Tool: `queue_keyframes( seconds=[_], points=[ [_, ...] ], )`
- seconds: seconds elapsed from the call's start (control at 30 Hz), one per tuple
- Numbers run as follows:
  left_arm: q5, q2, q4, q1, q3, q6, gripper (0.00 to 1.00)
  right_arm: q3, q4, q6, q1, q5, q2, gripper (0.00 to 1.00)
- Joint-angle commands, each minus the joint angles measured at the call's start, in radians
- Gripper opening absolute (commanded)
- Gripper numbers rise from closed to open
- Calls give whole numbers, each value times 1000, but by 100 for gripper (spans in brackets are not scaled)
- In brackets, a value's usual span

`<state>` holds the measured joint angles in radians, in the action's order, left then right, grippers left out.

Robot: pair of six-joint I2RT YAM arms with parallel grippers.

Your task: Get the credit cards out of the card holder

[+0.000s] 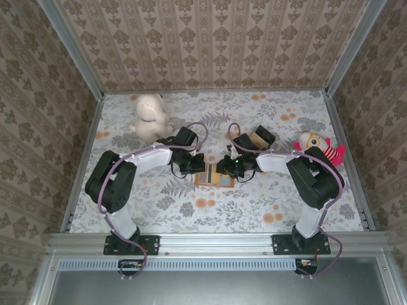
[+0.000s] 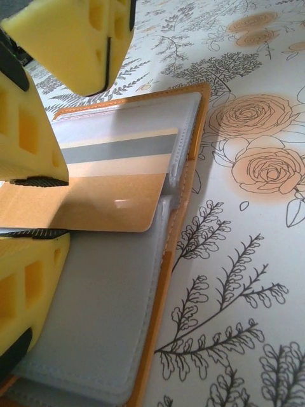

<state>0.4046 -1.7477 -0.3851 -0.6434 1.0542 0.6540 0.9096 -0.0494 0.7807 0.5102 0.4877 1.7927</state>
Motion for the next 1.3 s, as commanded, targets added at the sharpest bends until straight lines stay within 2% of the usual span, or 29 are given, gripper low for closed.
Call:
queue_keyframes(
  seconds=[0.0, 0.23, 0.53, 0.73, 0.87, 1.07, 1.27],
  points=[
    [21, -32, 12, -13, 34, 1, 1, -17, -24, -6, -4, -5, 34, 27],
    [9, -92, 4, -13, 33, 12, 0, -23, -10, 2, -5, 4, 35, 27],
    [-49, -108, -19, -7, -65, 30, 0, -23, 51, 14, -8, 64, 77, 26],
    [-52, -98, -17, -4, -74, 30, 0, -34, 69, 21, -9, 53, 55, 17],
    [-49, -92, -18, -2, -57, 26, 1, -51, 41, 10, -20, 16, 4, 8],
    [-35, -64, 1, 7, -42, 32, 18, -93, -35, -21, -60, -24, -86, 2],
    [-19, -18, 49, 11, -13, 52, 33, -79, -199, -112, -92, -39, -207, 0]
  ],
)
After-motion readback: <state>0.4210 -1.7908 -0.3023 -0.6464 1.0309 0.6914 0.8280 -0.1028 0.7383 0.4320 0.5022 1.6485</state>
